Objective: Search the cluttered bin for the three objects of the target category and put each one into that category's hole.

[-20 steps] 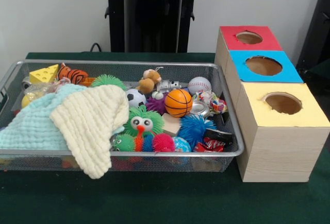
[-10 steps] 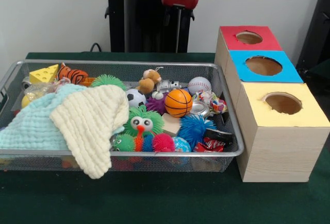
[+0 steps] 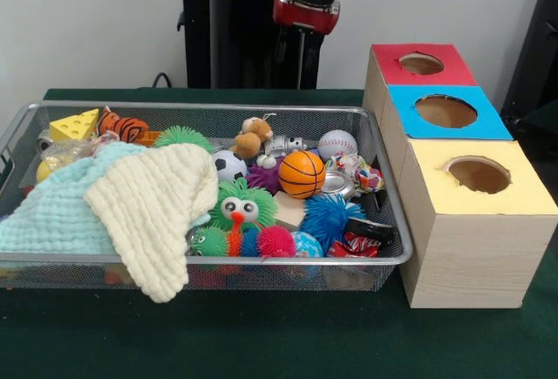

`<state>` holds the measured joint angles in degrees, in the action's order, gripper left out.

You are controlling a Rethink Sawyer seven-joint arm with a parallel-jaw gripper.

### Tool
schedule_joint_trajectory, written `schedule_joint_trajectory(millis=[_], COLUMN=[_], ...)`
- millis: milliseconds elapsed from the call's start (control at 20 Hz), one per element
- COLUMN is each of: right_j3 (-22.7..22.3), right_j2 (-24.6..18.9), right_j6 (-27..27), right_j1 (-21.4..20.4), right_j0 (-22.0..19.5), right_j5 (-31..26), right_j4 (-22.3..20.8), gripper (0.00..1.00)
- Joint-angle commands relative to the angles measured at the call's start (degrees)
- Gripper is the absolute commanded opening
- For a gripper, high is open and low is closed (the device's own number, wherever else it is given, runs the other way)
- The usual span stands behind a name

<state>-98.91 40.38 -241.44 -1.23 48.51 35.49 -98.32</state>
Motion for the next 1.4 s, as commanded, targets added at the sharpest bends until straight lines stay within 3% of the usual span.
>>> schedule_joint_trajectory(millis=[50, 500, 950, 1400], right_j3=[14.64, 22.89, 33.56, 40.41], right_j2=[-3.12, -0.3, 5.18, 17.76], right_j6=[-21.61, -25.17, -28.47, -28.63], right_j1=[5.69, 7.59, 12.11, 14.19], right_j0=[-1.98, -6.08, -11.87, -16.25], right_j5=[3.52, 11.72, 21.03, 41.66], right_j4=[-2.76, -8.9, -11.95, -10.5], gripper=[1.0, 1.0, 1.0, 1.0])
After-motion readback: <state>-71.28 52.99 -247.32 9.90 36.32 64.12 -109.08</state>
